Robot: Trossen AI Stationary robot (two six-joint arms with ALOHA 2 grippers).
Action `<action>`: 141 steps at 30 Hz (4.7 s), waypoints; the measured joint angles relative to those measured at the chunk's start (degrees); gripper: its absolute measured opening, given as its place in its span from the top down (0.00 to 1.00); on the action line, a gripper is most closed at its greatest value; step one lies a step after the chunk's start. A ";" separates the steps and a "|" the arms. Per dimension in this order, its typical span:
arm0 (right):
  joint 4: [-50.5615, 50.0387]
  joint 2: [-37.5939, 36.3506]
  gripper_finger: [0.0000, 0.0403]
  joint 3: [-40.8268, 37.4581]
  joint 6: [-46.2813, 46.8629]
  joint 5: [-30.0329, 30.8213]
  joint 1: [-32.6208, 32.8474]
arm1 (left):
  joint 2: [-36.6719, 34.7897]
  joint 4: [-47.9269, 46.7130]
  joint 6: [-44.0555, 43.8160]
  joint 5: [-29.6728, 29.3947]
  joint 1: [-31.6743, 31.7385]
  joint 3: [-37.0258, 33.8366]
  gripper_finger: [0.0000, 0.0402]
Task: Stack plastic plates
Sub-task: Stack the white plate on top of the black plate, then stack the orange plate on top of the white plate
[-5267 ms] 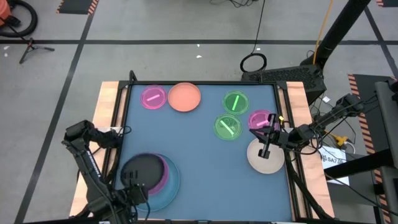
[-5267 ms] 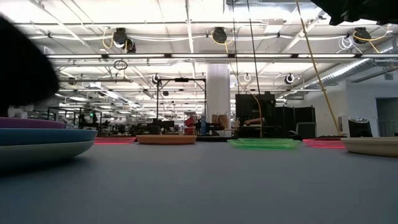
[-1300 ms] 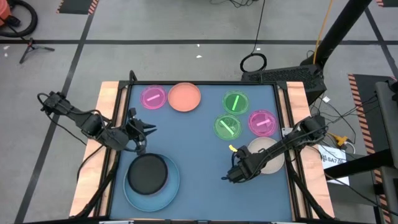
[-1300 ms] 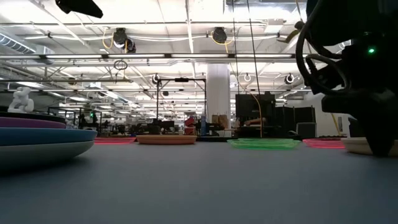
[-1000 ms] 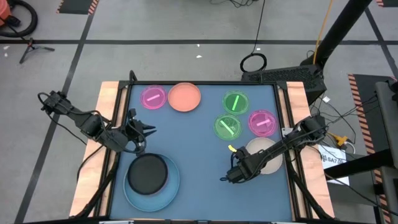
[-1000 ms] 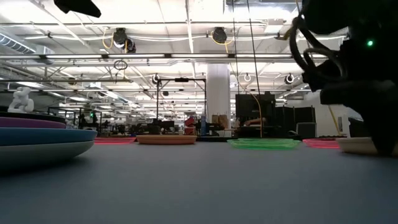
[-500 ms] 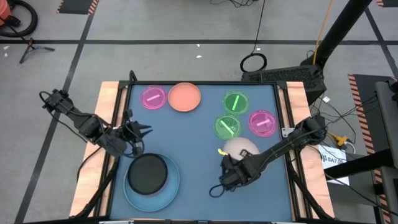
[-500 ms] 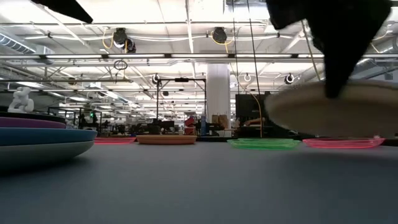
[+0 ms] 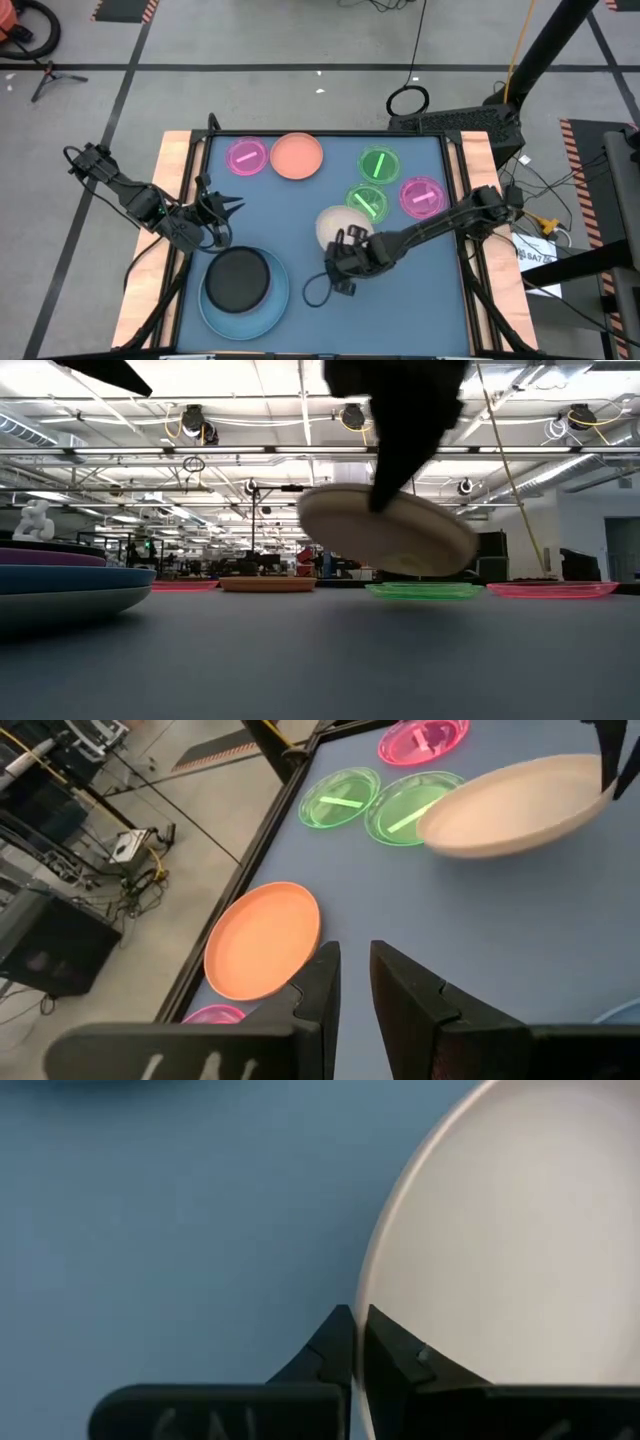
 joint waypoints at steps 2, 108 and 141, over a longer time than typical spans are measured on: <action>0.08 2.07 0.99 3.57 -3.78 -0.01 -0.68 | 0.02 -0.01 0.06 0.00 0.01 0.00 0.83; 15.14 30.17 0.85 40.65 -78.80 2.72 0.54 | 0.02 0.57 -0.15 0.00 0.00 0.00 0.83; -5.95 25.36 0.61 40.65 -51.12 12.06 -12.03 | 0.01 0.61 0.07 -0.14 0.02 0.00 0.83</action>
